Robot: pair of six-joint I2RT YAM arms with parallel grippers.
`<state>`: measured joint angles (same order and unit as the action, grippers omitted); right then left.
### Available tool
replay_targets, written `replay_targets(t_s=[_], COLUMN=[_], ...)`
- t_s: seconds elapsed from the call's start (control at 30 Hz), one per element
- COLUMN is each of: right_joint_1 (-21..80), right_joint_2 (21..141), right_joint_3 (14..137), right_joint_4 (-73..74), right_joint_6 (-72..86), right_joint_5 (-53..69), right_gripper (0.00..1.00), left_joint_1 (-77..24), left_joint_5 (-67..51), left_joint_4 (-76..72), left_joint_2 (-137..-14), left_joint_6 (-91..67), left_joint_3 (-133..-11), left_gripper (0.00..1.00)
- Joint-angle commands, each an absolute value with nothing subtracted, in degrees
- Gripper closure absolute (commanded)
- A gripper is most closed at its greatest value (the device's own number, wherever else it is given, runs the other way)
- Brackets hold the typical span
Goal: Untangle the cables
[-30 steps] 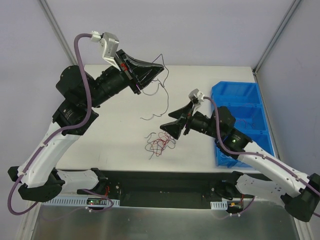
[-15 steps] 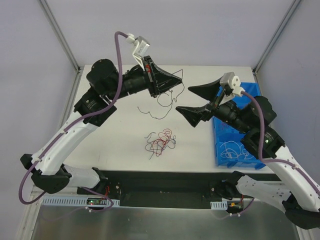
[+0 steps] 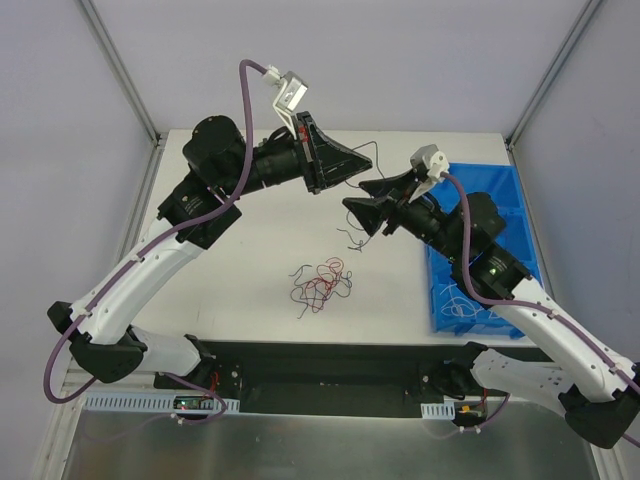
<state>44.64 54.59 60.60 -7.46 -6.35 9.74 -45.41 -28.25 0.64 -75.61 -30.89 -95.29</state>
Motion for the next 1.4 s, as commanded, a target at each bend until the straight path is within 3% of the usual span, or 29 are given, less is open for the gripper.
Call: replay_targets(t_s=[0.0,0.07,0.1,0.13,0.27,0.33,0.43,0.47,0.53,0.63,0.73,1.03,1.37], right_joint_1=[44.6,44.6,44.6,44.6,44.6,43.7,41.1,39.7,36.7,29.3,19.5,-2.3,-9.3], right_joint_2=[53.6,53.4,53.2,53.0,50.9,49.6,48.3,48.1,48.1,48.4,49.3,58.4,71.4], right_joint_3=[60.6,60.0,60.0,60.1,62.2,63.4,65.8,67.0,68.9,69.8,70.4,64.1,59.8], right_joint_4=[-14.6,-14.9,-14.8,-14.4,-8.1,-4.7,3.8,6.3,12.4,18.5,22.6,26.3,28.6], right_joint_6=[-4.0,-3.3,-3.1,-3.1,-4.5,-5.0,-5.8,-6.1,-6.7,-6.4,-4.1,3.5,12.6], right_joint_5=[7.3,6.7,6.2,6.3,1.6,-2.7,-7.0,-8.2,-11.8,-15.6,-14.2,-11.4,-9.2], right_gripper=[0.53,0.74,0.93,1.00,1.00,1.00,1.00,1.00,1.00,1.00,1.00,1.00,1.00], left_joint_1=[-45.7,-45.8,-45.8,-45.8,-45.7,-45.7,-45.6,-45.6,-45.4,-45.4,-45.4,-45.4,-45.4], left_joint_5=[-29.4,-29.3,-29.4,-29.4,-28.3,-25.2,-20.3,-19.2,-16.7,-10.7,-6.0,-3.6,-3.8], left_joint_4=[-3.3,-3.3,-3.3,-3.2,-3.2,-3.3,-3.3,-3.2,-2.4,-0.5,1.8,6.6,8.6], left_joint_2=[-74.4,-74.5,-74.4,-74.2,-71.4,-68.7,-65.1,-63.8,-61.1,-55.8,-51.4,-43.2,-42.5], left_joint_6=[-31.2,-30.8,-30.7,-30.5,-27.3,-25.4,-22.6,-21.5,-19.1,-16.3,-14.4,-14.2,-17.1], left_joint_3=[-97.1,-97.5,-97.6,-97.6,-94.4,-90.4,-84.6,-82.5,-78.2,-72.6,-67.8,-58.5,-48.7], left_gripper=[1.00,1.00,1.00,1.00,0.99,0.84,0.39,0.30,0.15,0.06,0.01,0.01,0.01])
